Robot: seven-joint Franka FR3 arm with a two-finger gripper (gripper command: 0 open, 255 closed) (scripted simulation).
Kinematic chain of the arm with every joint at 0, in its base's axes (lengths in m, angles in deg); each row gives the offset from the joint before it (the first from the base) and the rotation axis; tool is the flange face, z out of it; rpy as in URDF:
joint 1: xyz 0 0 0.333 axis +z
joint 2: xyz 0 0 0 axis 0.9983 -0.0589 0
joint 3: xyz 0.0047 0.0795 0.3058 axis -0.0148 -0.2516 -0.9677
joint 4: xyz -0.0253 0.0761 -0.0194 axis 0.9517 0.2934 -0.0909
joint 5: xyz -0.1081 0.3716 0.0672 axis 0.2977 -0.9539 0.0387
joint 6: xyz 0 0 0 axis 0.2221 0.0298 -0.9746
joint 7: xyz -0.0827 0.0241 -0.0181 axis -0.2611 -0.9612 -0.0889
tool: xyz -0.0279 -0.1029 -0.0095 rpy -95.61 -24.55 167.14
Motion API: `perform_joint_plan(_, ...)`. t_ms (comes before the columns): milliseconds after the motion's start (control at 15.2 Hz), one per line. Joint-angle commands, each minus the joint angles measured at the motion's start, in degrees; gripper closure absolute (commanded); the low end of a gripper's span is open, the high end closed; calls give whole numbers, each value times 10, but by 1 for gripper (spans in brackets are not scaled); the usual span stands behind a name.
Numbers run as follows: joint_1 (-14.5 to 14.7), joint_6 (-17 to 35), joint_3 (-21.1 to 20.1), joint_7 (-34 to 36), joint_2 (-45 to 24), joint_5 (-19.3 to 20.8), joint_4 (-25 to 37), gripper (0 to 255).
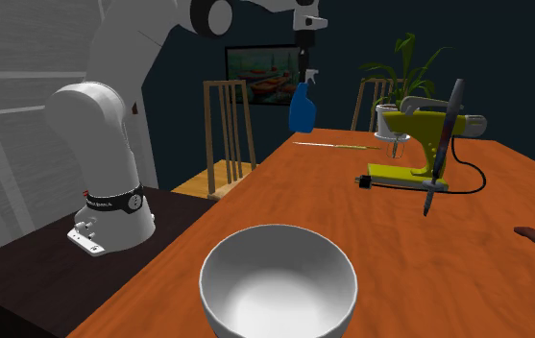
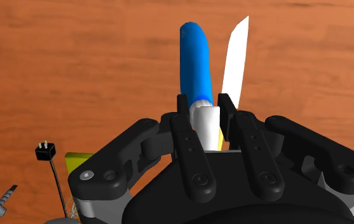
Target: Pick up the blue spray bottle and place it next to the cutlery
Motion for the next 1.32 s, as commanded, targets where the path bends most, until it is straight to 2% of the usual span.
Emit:
perform_joint_plan(0, -11, 21, -2, 2, 7, -4, -30, 255)
perform_joint_plan(660, -40, 104, -4, 11, 17, -7, -128, 255)
perform_joint_plan(1122, -40, 104, -4, 11, 17, -7, -128, 255)
perform_joint_plan(1188, -40, 104, -4, 11, 17, -7, -128, 0)
perform_joint_plan(1254, -40, 104, -4, 11, 17, -7, -128, 0)
